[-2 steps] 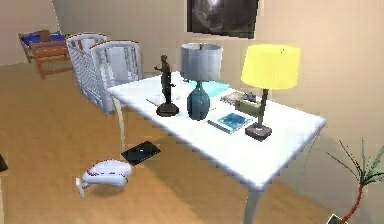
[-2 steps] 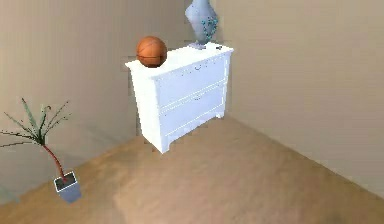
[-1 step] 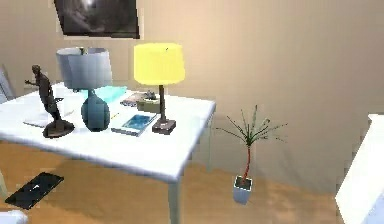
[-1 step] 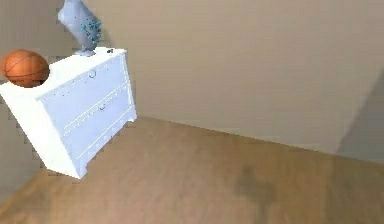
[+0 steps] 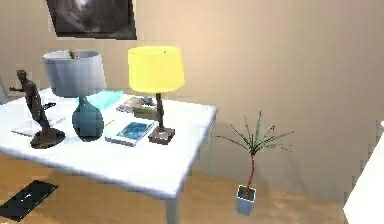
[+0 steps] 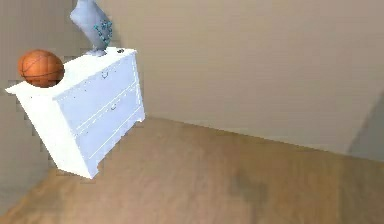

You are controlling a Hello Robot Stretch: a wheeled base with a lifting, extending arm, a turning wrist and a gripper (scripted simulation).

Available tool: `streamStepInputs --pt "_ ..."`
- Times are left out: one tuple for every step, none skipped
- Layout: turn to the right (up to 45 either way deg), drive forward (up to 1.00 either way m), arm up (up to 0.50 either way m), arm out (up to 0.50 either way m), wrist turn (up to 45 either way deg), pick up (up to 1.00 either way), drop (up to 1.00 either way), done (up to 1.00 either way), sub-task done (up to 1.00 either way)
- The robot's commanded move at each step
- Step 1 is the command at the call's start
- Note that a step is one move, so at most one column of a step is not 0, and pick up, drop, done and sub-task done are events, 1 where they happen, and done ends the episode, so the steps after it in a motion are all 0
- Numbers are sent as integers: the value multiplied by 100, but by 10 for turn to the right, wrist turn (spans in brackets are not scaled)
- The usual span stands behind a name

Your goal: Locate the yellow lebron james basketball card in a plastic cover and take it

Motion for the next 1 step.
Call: streamStepInputs --pt "-450 0 0 0 0 0 0 0 0"
